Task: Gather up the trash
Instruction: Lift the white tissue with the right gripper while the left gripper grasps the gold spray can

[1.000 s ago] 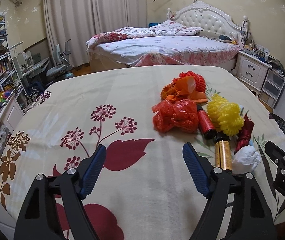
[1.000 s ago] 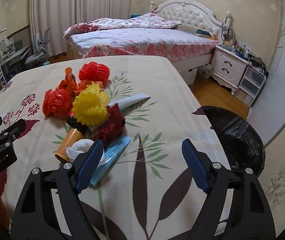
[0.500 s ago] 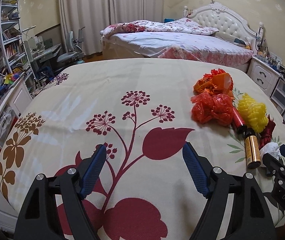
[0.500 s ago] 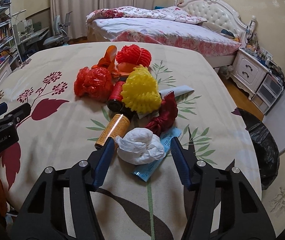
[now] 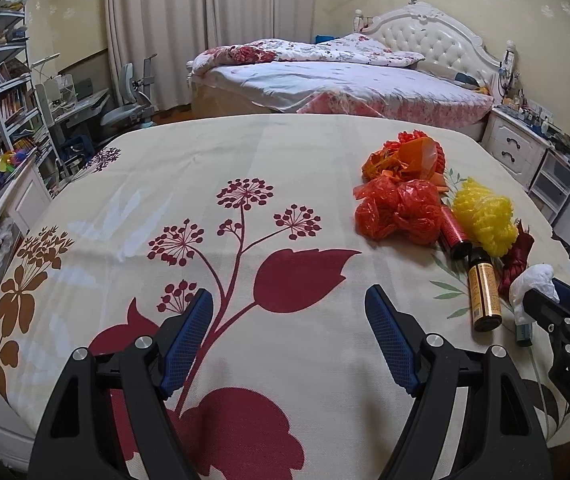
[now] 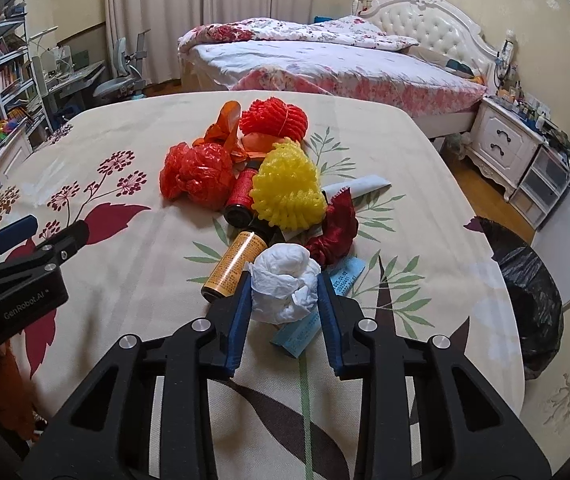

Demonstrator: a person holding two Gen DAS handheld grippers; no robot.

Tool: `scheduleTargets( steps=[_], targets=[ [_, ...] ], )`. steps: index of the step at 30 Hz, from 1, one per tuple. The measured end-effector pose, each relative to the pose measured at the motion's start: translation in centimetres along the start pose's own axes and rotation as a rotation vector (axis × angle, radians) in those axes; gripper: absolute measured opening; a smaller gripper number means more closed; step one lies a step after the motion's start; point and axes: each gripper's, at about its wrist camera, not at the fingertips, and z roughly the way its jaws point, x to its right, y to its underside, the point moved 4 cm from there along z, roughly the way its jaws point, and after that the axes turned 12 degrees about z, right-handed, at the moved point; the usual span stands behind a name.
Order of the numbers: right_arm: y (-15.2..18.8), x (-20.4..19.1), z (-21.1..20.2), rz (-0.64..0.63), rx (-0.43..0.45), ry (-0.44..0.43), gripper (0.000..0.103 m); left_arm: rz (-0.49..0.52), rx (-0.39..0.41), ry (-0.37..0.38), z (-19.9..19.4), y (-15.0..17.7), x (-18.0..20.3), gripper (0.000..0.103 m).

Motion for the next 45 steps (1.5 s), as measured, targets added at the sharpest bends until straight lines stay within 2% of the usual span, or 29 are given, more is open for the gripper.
scheduleTargets(
  steps=[8, 16, 23, 35, 37, 39, 40, 45],
  targets=[
    [-0.9, 3.3, -1.1, 0.061, 0.051, 0.048, 0.031, 0.032, 0.01, 0.062, -0.1, -1.0, 2.7, 0.076],
    [-0.6, 8.1, -0.7, 0.144, 0.058, 0.112, 0.031, 0.104, 0.022, 0.112, 0.1, -2.4, 6.9, 0.076],
    [0.1, 10.6, 0.0, 0.199, 0.041, 0.113, 0.032, 0.17, 0.012, 0.135, 1.1, -3.0, 10.6, 0.076],
    [0.5, 12.2, 0.9, 0.24, 0.021, 0.09, 0.032, 0.199, -0.05, 0.166, 3.0, -2.8, 12.8, 0.055],
    [0.5, 12.3, 0.9, 0.241, 0.021, 0.09, 0.032, 0.207, -0.053, 0.173, 3.1, -2.7, 13.0, 0.049],
    [0.6, 12.4, 1.0, 0.24, 0.021, 0.091, 0.032, 0.201, -0.055, 0.22, 3.2, -2.6, 13.1, 0.033],
    [0.6, 12.4, 1.0, 0.239, 0.021, 0.091, 0.032, 0.195, -0.059, 0.239, 3.2, -2.5, 13.2, 0.03],
    [0.6, 12.4, 1.0, 0.237, 0.022, 0.091, 0.032, 0.191, -0.049, 0.252, 2.8, -2.3, 12.9, 0.026]
  ],
)
